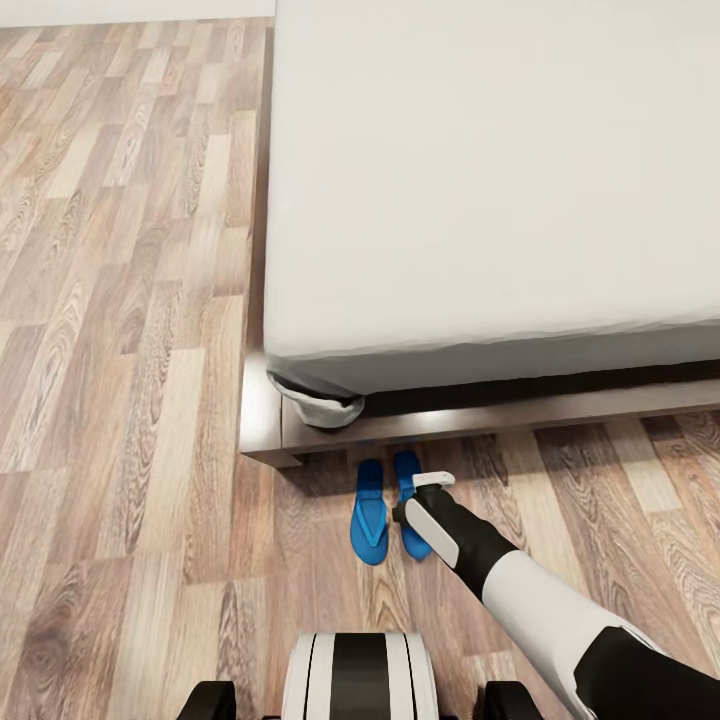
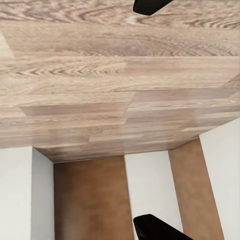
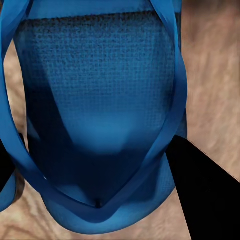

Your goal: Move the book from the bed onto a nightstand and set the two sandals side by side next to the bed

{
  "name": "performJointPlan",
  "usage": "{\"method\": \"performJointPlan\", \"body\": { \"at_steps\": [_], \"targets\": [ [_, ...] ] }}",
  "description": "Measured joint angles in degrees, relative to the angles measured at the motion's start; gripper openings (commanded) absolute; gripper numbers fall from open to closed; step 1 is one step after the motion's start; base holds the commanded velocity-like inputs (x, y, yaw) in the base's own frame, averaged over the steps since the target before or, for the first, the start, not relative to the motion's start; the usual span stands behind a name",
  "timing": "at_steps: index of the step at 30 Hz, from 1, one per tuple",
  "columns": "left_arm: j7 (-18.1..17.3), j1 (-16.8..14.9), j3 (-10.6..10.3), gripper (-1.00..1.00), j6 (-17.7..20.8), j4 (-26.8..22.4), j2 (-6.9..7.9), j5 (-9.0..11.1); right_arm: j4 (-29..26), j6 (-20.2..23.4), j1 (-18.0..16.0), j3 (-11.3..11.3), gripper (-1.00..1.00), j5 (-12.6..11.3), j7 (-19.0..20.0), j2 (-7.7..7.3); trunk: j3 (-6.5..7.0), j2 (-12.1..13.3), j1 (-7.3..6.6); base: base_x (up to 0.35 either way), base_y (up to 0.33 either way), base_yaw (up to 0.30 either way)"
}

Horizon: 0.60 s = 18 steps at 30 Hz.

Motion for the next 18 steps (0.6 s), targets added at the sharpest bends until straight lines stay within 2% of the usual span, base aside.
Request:
{"method": "performJointPlan", "body": {
  "at_steps": [3, 10, 13, 18],
  "targets": [
    [0.00, 0.00, 0.00, 1.00, -0.01, -0.02, 0.07, 0.01, 0.00, 0.00, -0.13, 0.00, -1.00, -0.04, 0.11, 0.04, -0.44, -0.02, 0.06, 0.000, 0.000, 0.000],
    [0.00, 0.00, 0.00, 1.00, -0.02, -0.02, 0.32, 0.00, 0.00, 0.01, -0.50, 0.07, -1.00, 0.05, 0.25, 0.22, -0.44, -0.03, 0.05, 0.000, 0.000, 0.000],
    [0.00, 0.00, 0.00, 1.00, -0.04, 0.02, 0.36, 0.01, 0.00, 0.00, -0.64, 0.08, -1.00, -0.04, 0.26, 0.23, -1.10, -0.06, 0.13, 0.000, 0.000, 0.000],
    [0.00, 0.00, 0.00, 1.00, -0.05, 0.05, 0.39, 0.00, 0.00, 0.01, -0.93, 0.09, -1.00, 0.03, 0.31, 0.24, -1.11, -0.07, 0.13, 0.000, 0.000, 0.000]
  ]
}}
